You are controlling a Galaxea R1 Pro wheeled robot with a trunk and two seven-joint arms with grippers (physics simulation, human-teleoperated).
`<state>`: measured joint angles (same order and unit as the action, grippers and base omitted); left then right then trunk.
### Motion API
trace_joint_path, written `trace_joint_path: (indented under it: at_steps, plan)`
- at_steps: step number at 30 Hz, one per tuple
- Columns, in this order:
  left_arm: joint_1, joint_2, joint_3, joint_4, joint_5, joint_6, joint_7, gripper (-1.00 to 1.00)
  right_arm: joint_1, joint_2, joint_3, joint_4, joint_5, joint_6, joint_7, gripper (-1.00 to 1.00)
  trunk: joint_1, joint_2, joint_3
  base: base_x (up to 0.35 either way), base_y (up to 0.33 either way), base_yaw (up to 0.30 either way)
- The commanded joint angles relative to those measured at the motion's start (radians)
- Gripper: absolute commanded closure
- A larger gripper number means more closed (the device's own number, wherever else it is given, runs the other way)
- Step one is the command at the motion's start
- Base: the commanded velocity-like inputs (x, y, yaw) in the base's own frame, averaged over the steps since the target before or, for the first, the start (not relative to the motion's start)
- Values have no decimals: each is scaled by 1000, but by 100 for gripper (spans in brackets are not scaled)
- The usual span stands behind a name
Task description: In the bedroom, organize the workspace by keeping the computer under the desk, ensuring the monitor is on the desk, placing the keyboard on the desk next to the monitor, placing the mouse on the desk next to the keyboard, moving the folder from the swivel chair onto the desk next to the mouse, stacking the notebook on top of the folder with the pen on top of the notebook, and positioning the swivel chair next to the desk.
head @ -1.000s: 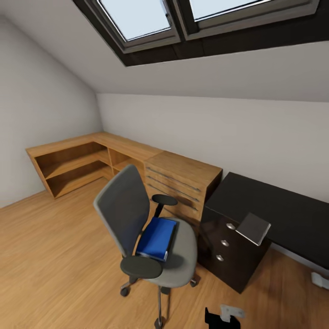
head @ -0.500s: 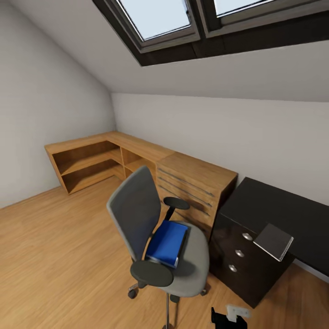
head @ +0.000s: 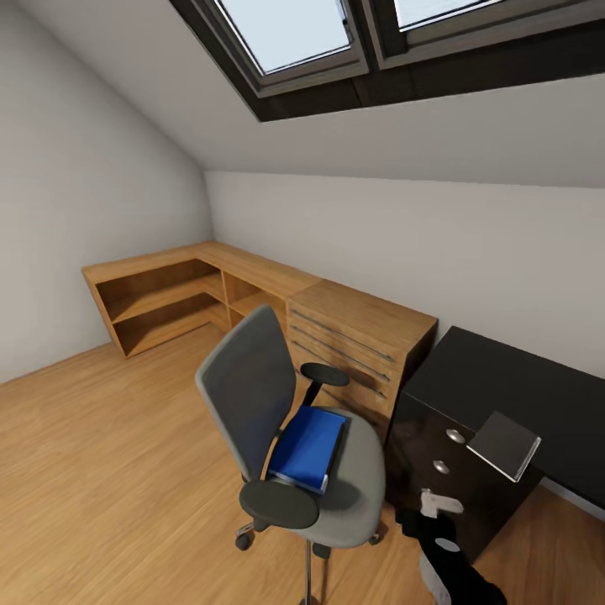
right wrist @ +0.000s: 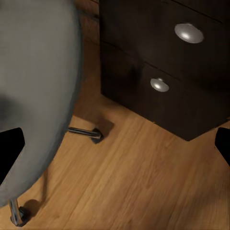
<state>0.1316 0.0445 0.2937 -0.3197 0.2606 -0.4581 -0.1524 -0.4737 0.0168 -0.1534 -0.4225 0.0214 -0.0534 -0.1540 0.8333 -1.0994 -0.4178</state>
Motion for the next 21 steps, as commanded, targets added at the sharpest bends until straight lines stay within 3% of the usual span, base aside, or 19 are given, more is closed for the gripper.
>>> trace_joint_path:
  at_steps: [1,2,5,7,12,15,21]
  plan:
    - [0,0,3,-1,10,1,-10,-100,-1,2,-3,-37,2,34,1,-100,0,-1,-1,0,0,0]
    - [0,0,3,-1,11,1,-10,-100,-4,5,-1,-80,3,88,4,-100,0,-1,-1,0,0,0]
    - [0,0,3,-2,11,1,-10,-100,-19,15,1,-109,3,149,7,-100,0,-1,-1,33,0,0]
    - [0,1,2,-2,11,0,-10,-100,-60,27,3,-121,4,181,11,-100,0,-1,-1,183,0,0]
    - [0,0,2,-4,11,0,-10,-100,-108,45,18,-128,5,198,67,-100,0,-1,-1,286,0,0]
    - [0,-1,2,-8,11,1,-10,-100,-118,50,58,-129,6,197,105,-100,0,-1,-1,324,0,0]
    - [0,-2,2,-12,11,0,-10,-100,-121,50,80,-129,6,182,119,-100,0,-1,-1,318,0,0]
